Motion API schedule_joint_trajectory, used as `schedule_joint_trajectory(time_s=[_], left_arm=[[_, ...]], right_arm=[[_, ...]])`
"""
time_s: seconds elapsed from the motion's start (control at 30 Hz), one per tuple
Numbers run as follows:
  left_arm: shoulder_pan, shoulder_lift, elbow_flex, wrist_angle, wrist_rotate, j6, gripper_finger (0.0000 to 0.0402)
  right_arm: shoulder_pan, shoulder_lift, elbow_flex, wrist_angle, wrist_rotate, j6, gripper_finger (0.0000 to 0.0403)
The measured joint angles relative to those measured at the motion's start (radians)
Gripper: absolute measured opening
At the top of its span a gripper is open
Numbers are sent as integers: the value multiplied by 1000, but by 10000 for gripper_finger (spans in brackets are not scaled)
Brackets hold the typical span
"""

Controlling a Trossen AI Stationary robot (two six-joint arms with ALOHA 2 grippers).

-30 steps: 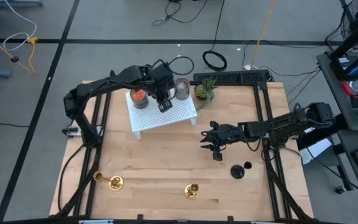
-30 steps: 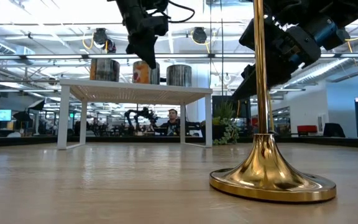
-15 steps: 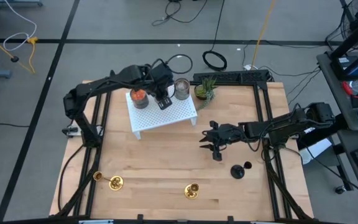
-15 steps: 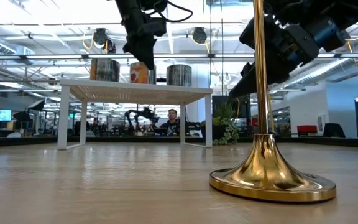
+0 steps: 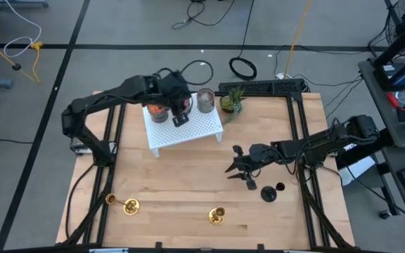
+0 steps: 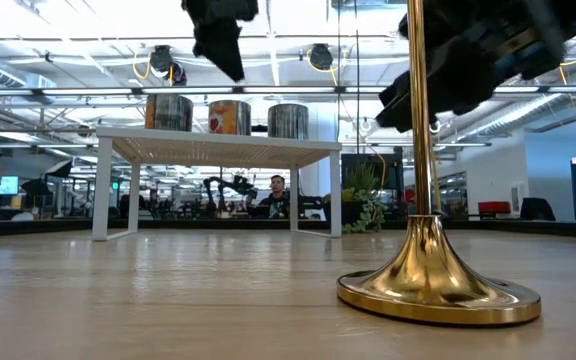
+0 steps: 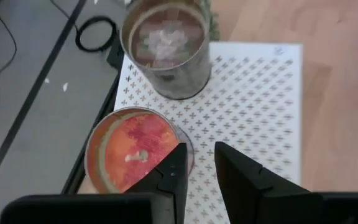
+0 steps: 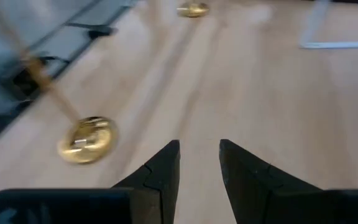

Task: Pick & Place candle stick holders
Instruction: Put the right gold candle holder on the shelf

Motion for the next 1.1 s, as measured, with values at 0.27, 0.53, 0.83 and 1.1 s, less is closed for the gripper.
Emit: schedule_joint_trajectory(time_s=[0.27,0.53,0.83,1.1], left_arm=[[-147,-174,-1,-7,20,-49,88],[-357,-267,-1,-34,-88,-70,88],[-541,-269,-1,-56,-299,-132,88],[-603,-269,-1,-62,-354,-149,88]], right_arm=[[86,0,0,54,-27,2,170],[176,70,-1,308,-27,83,205],[201,236,35,520,-113,218,205],[249,374,186,530,-257,159,204]])
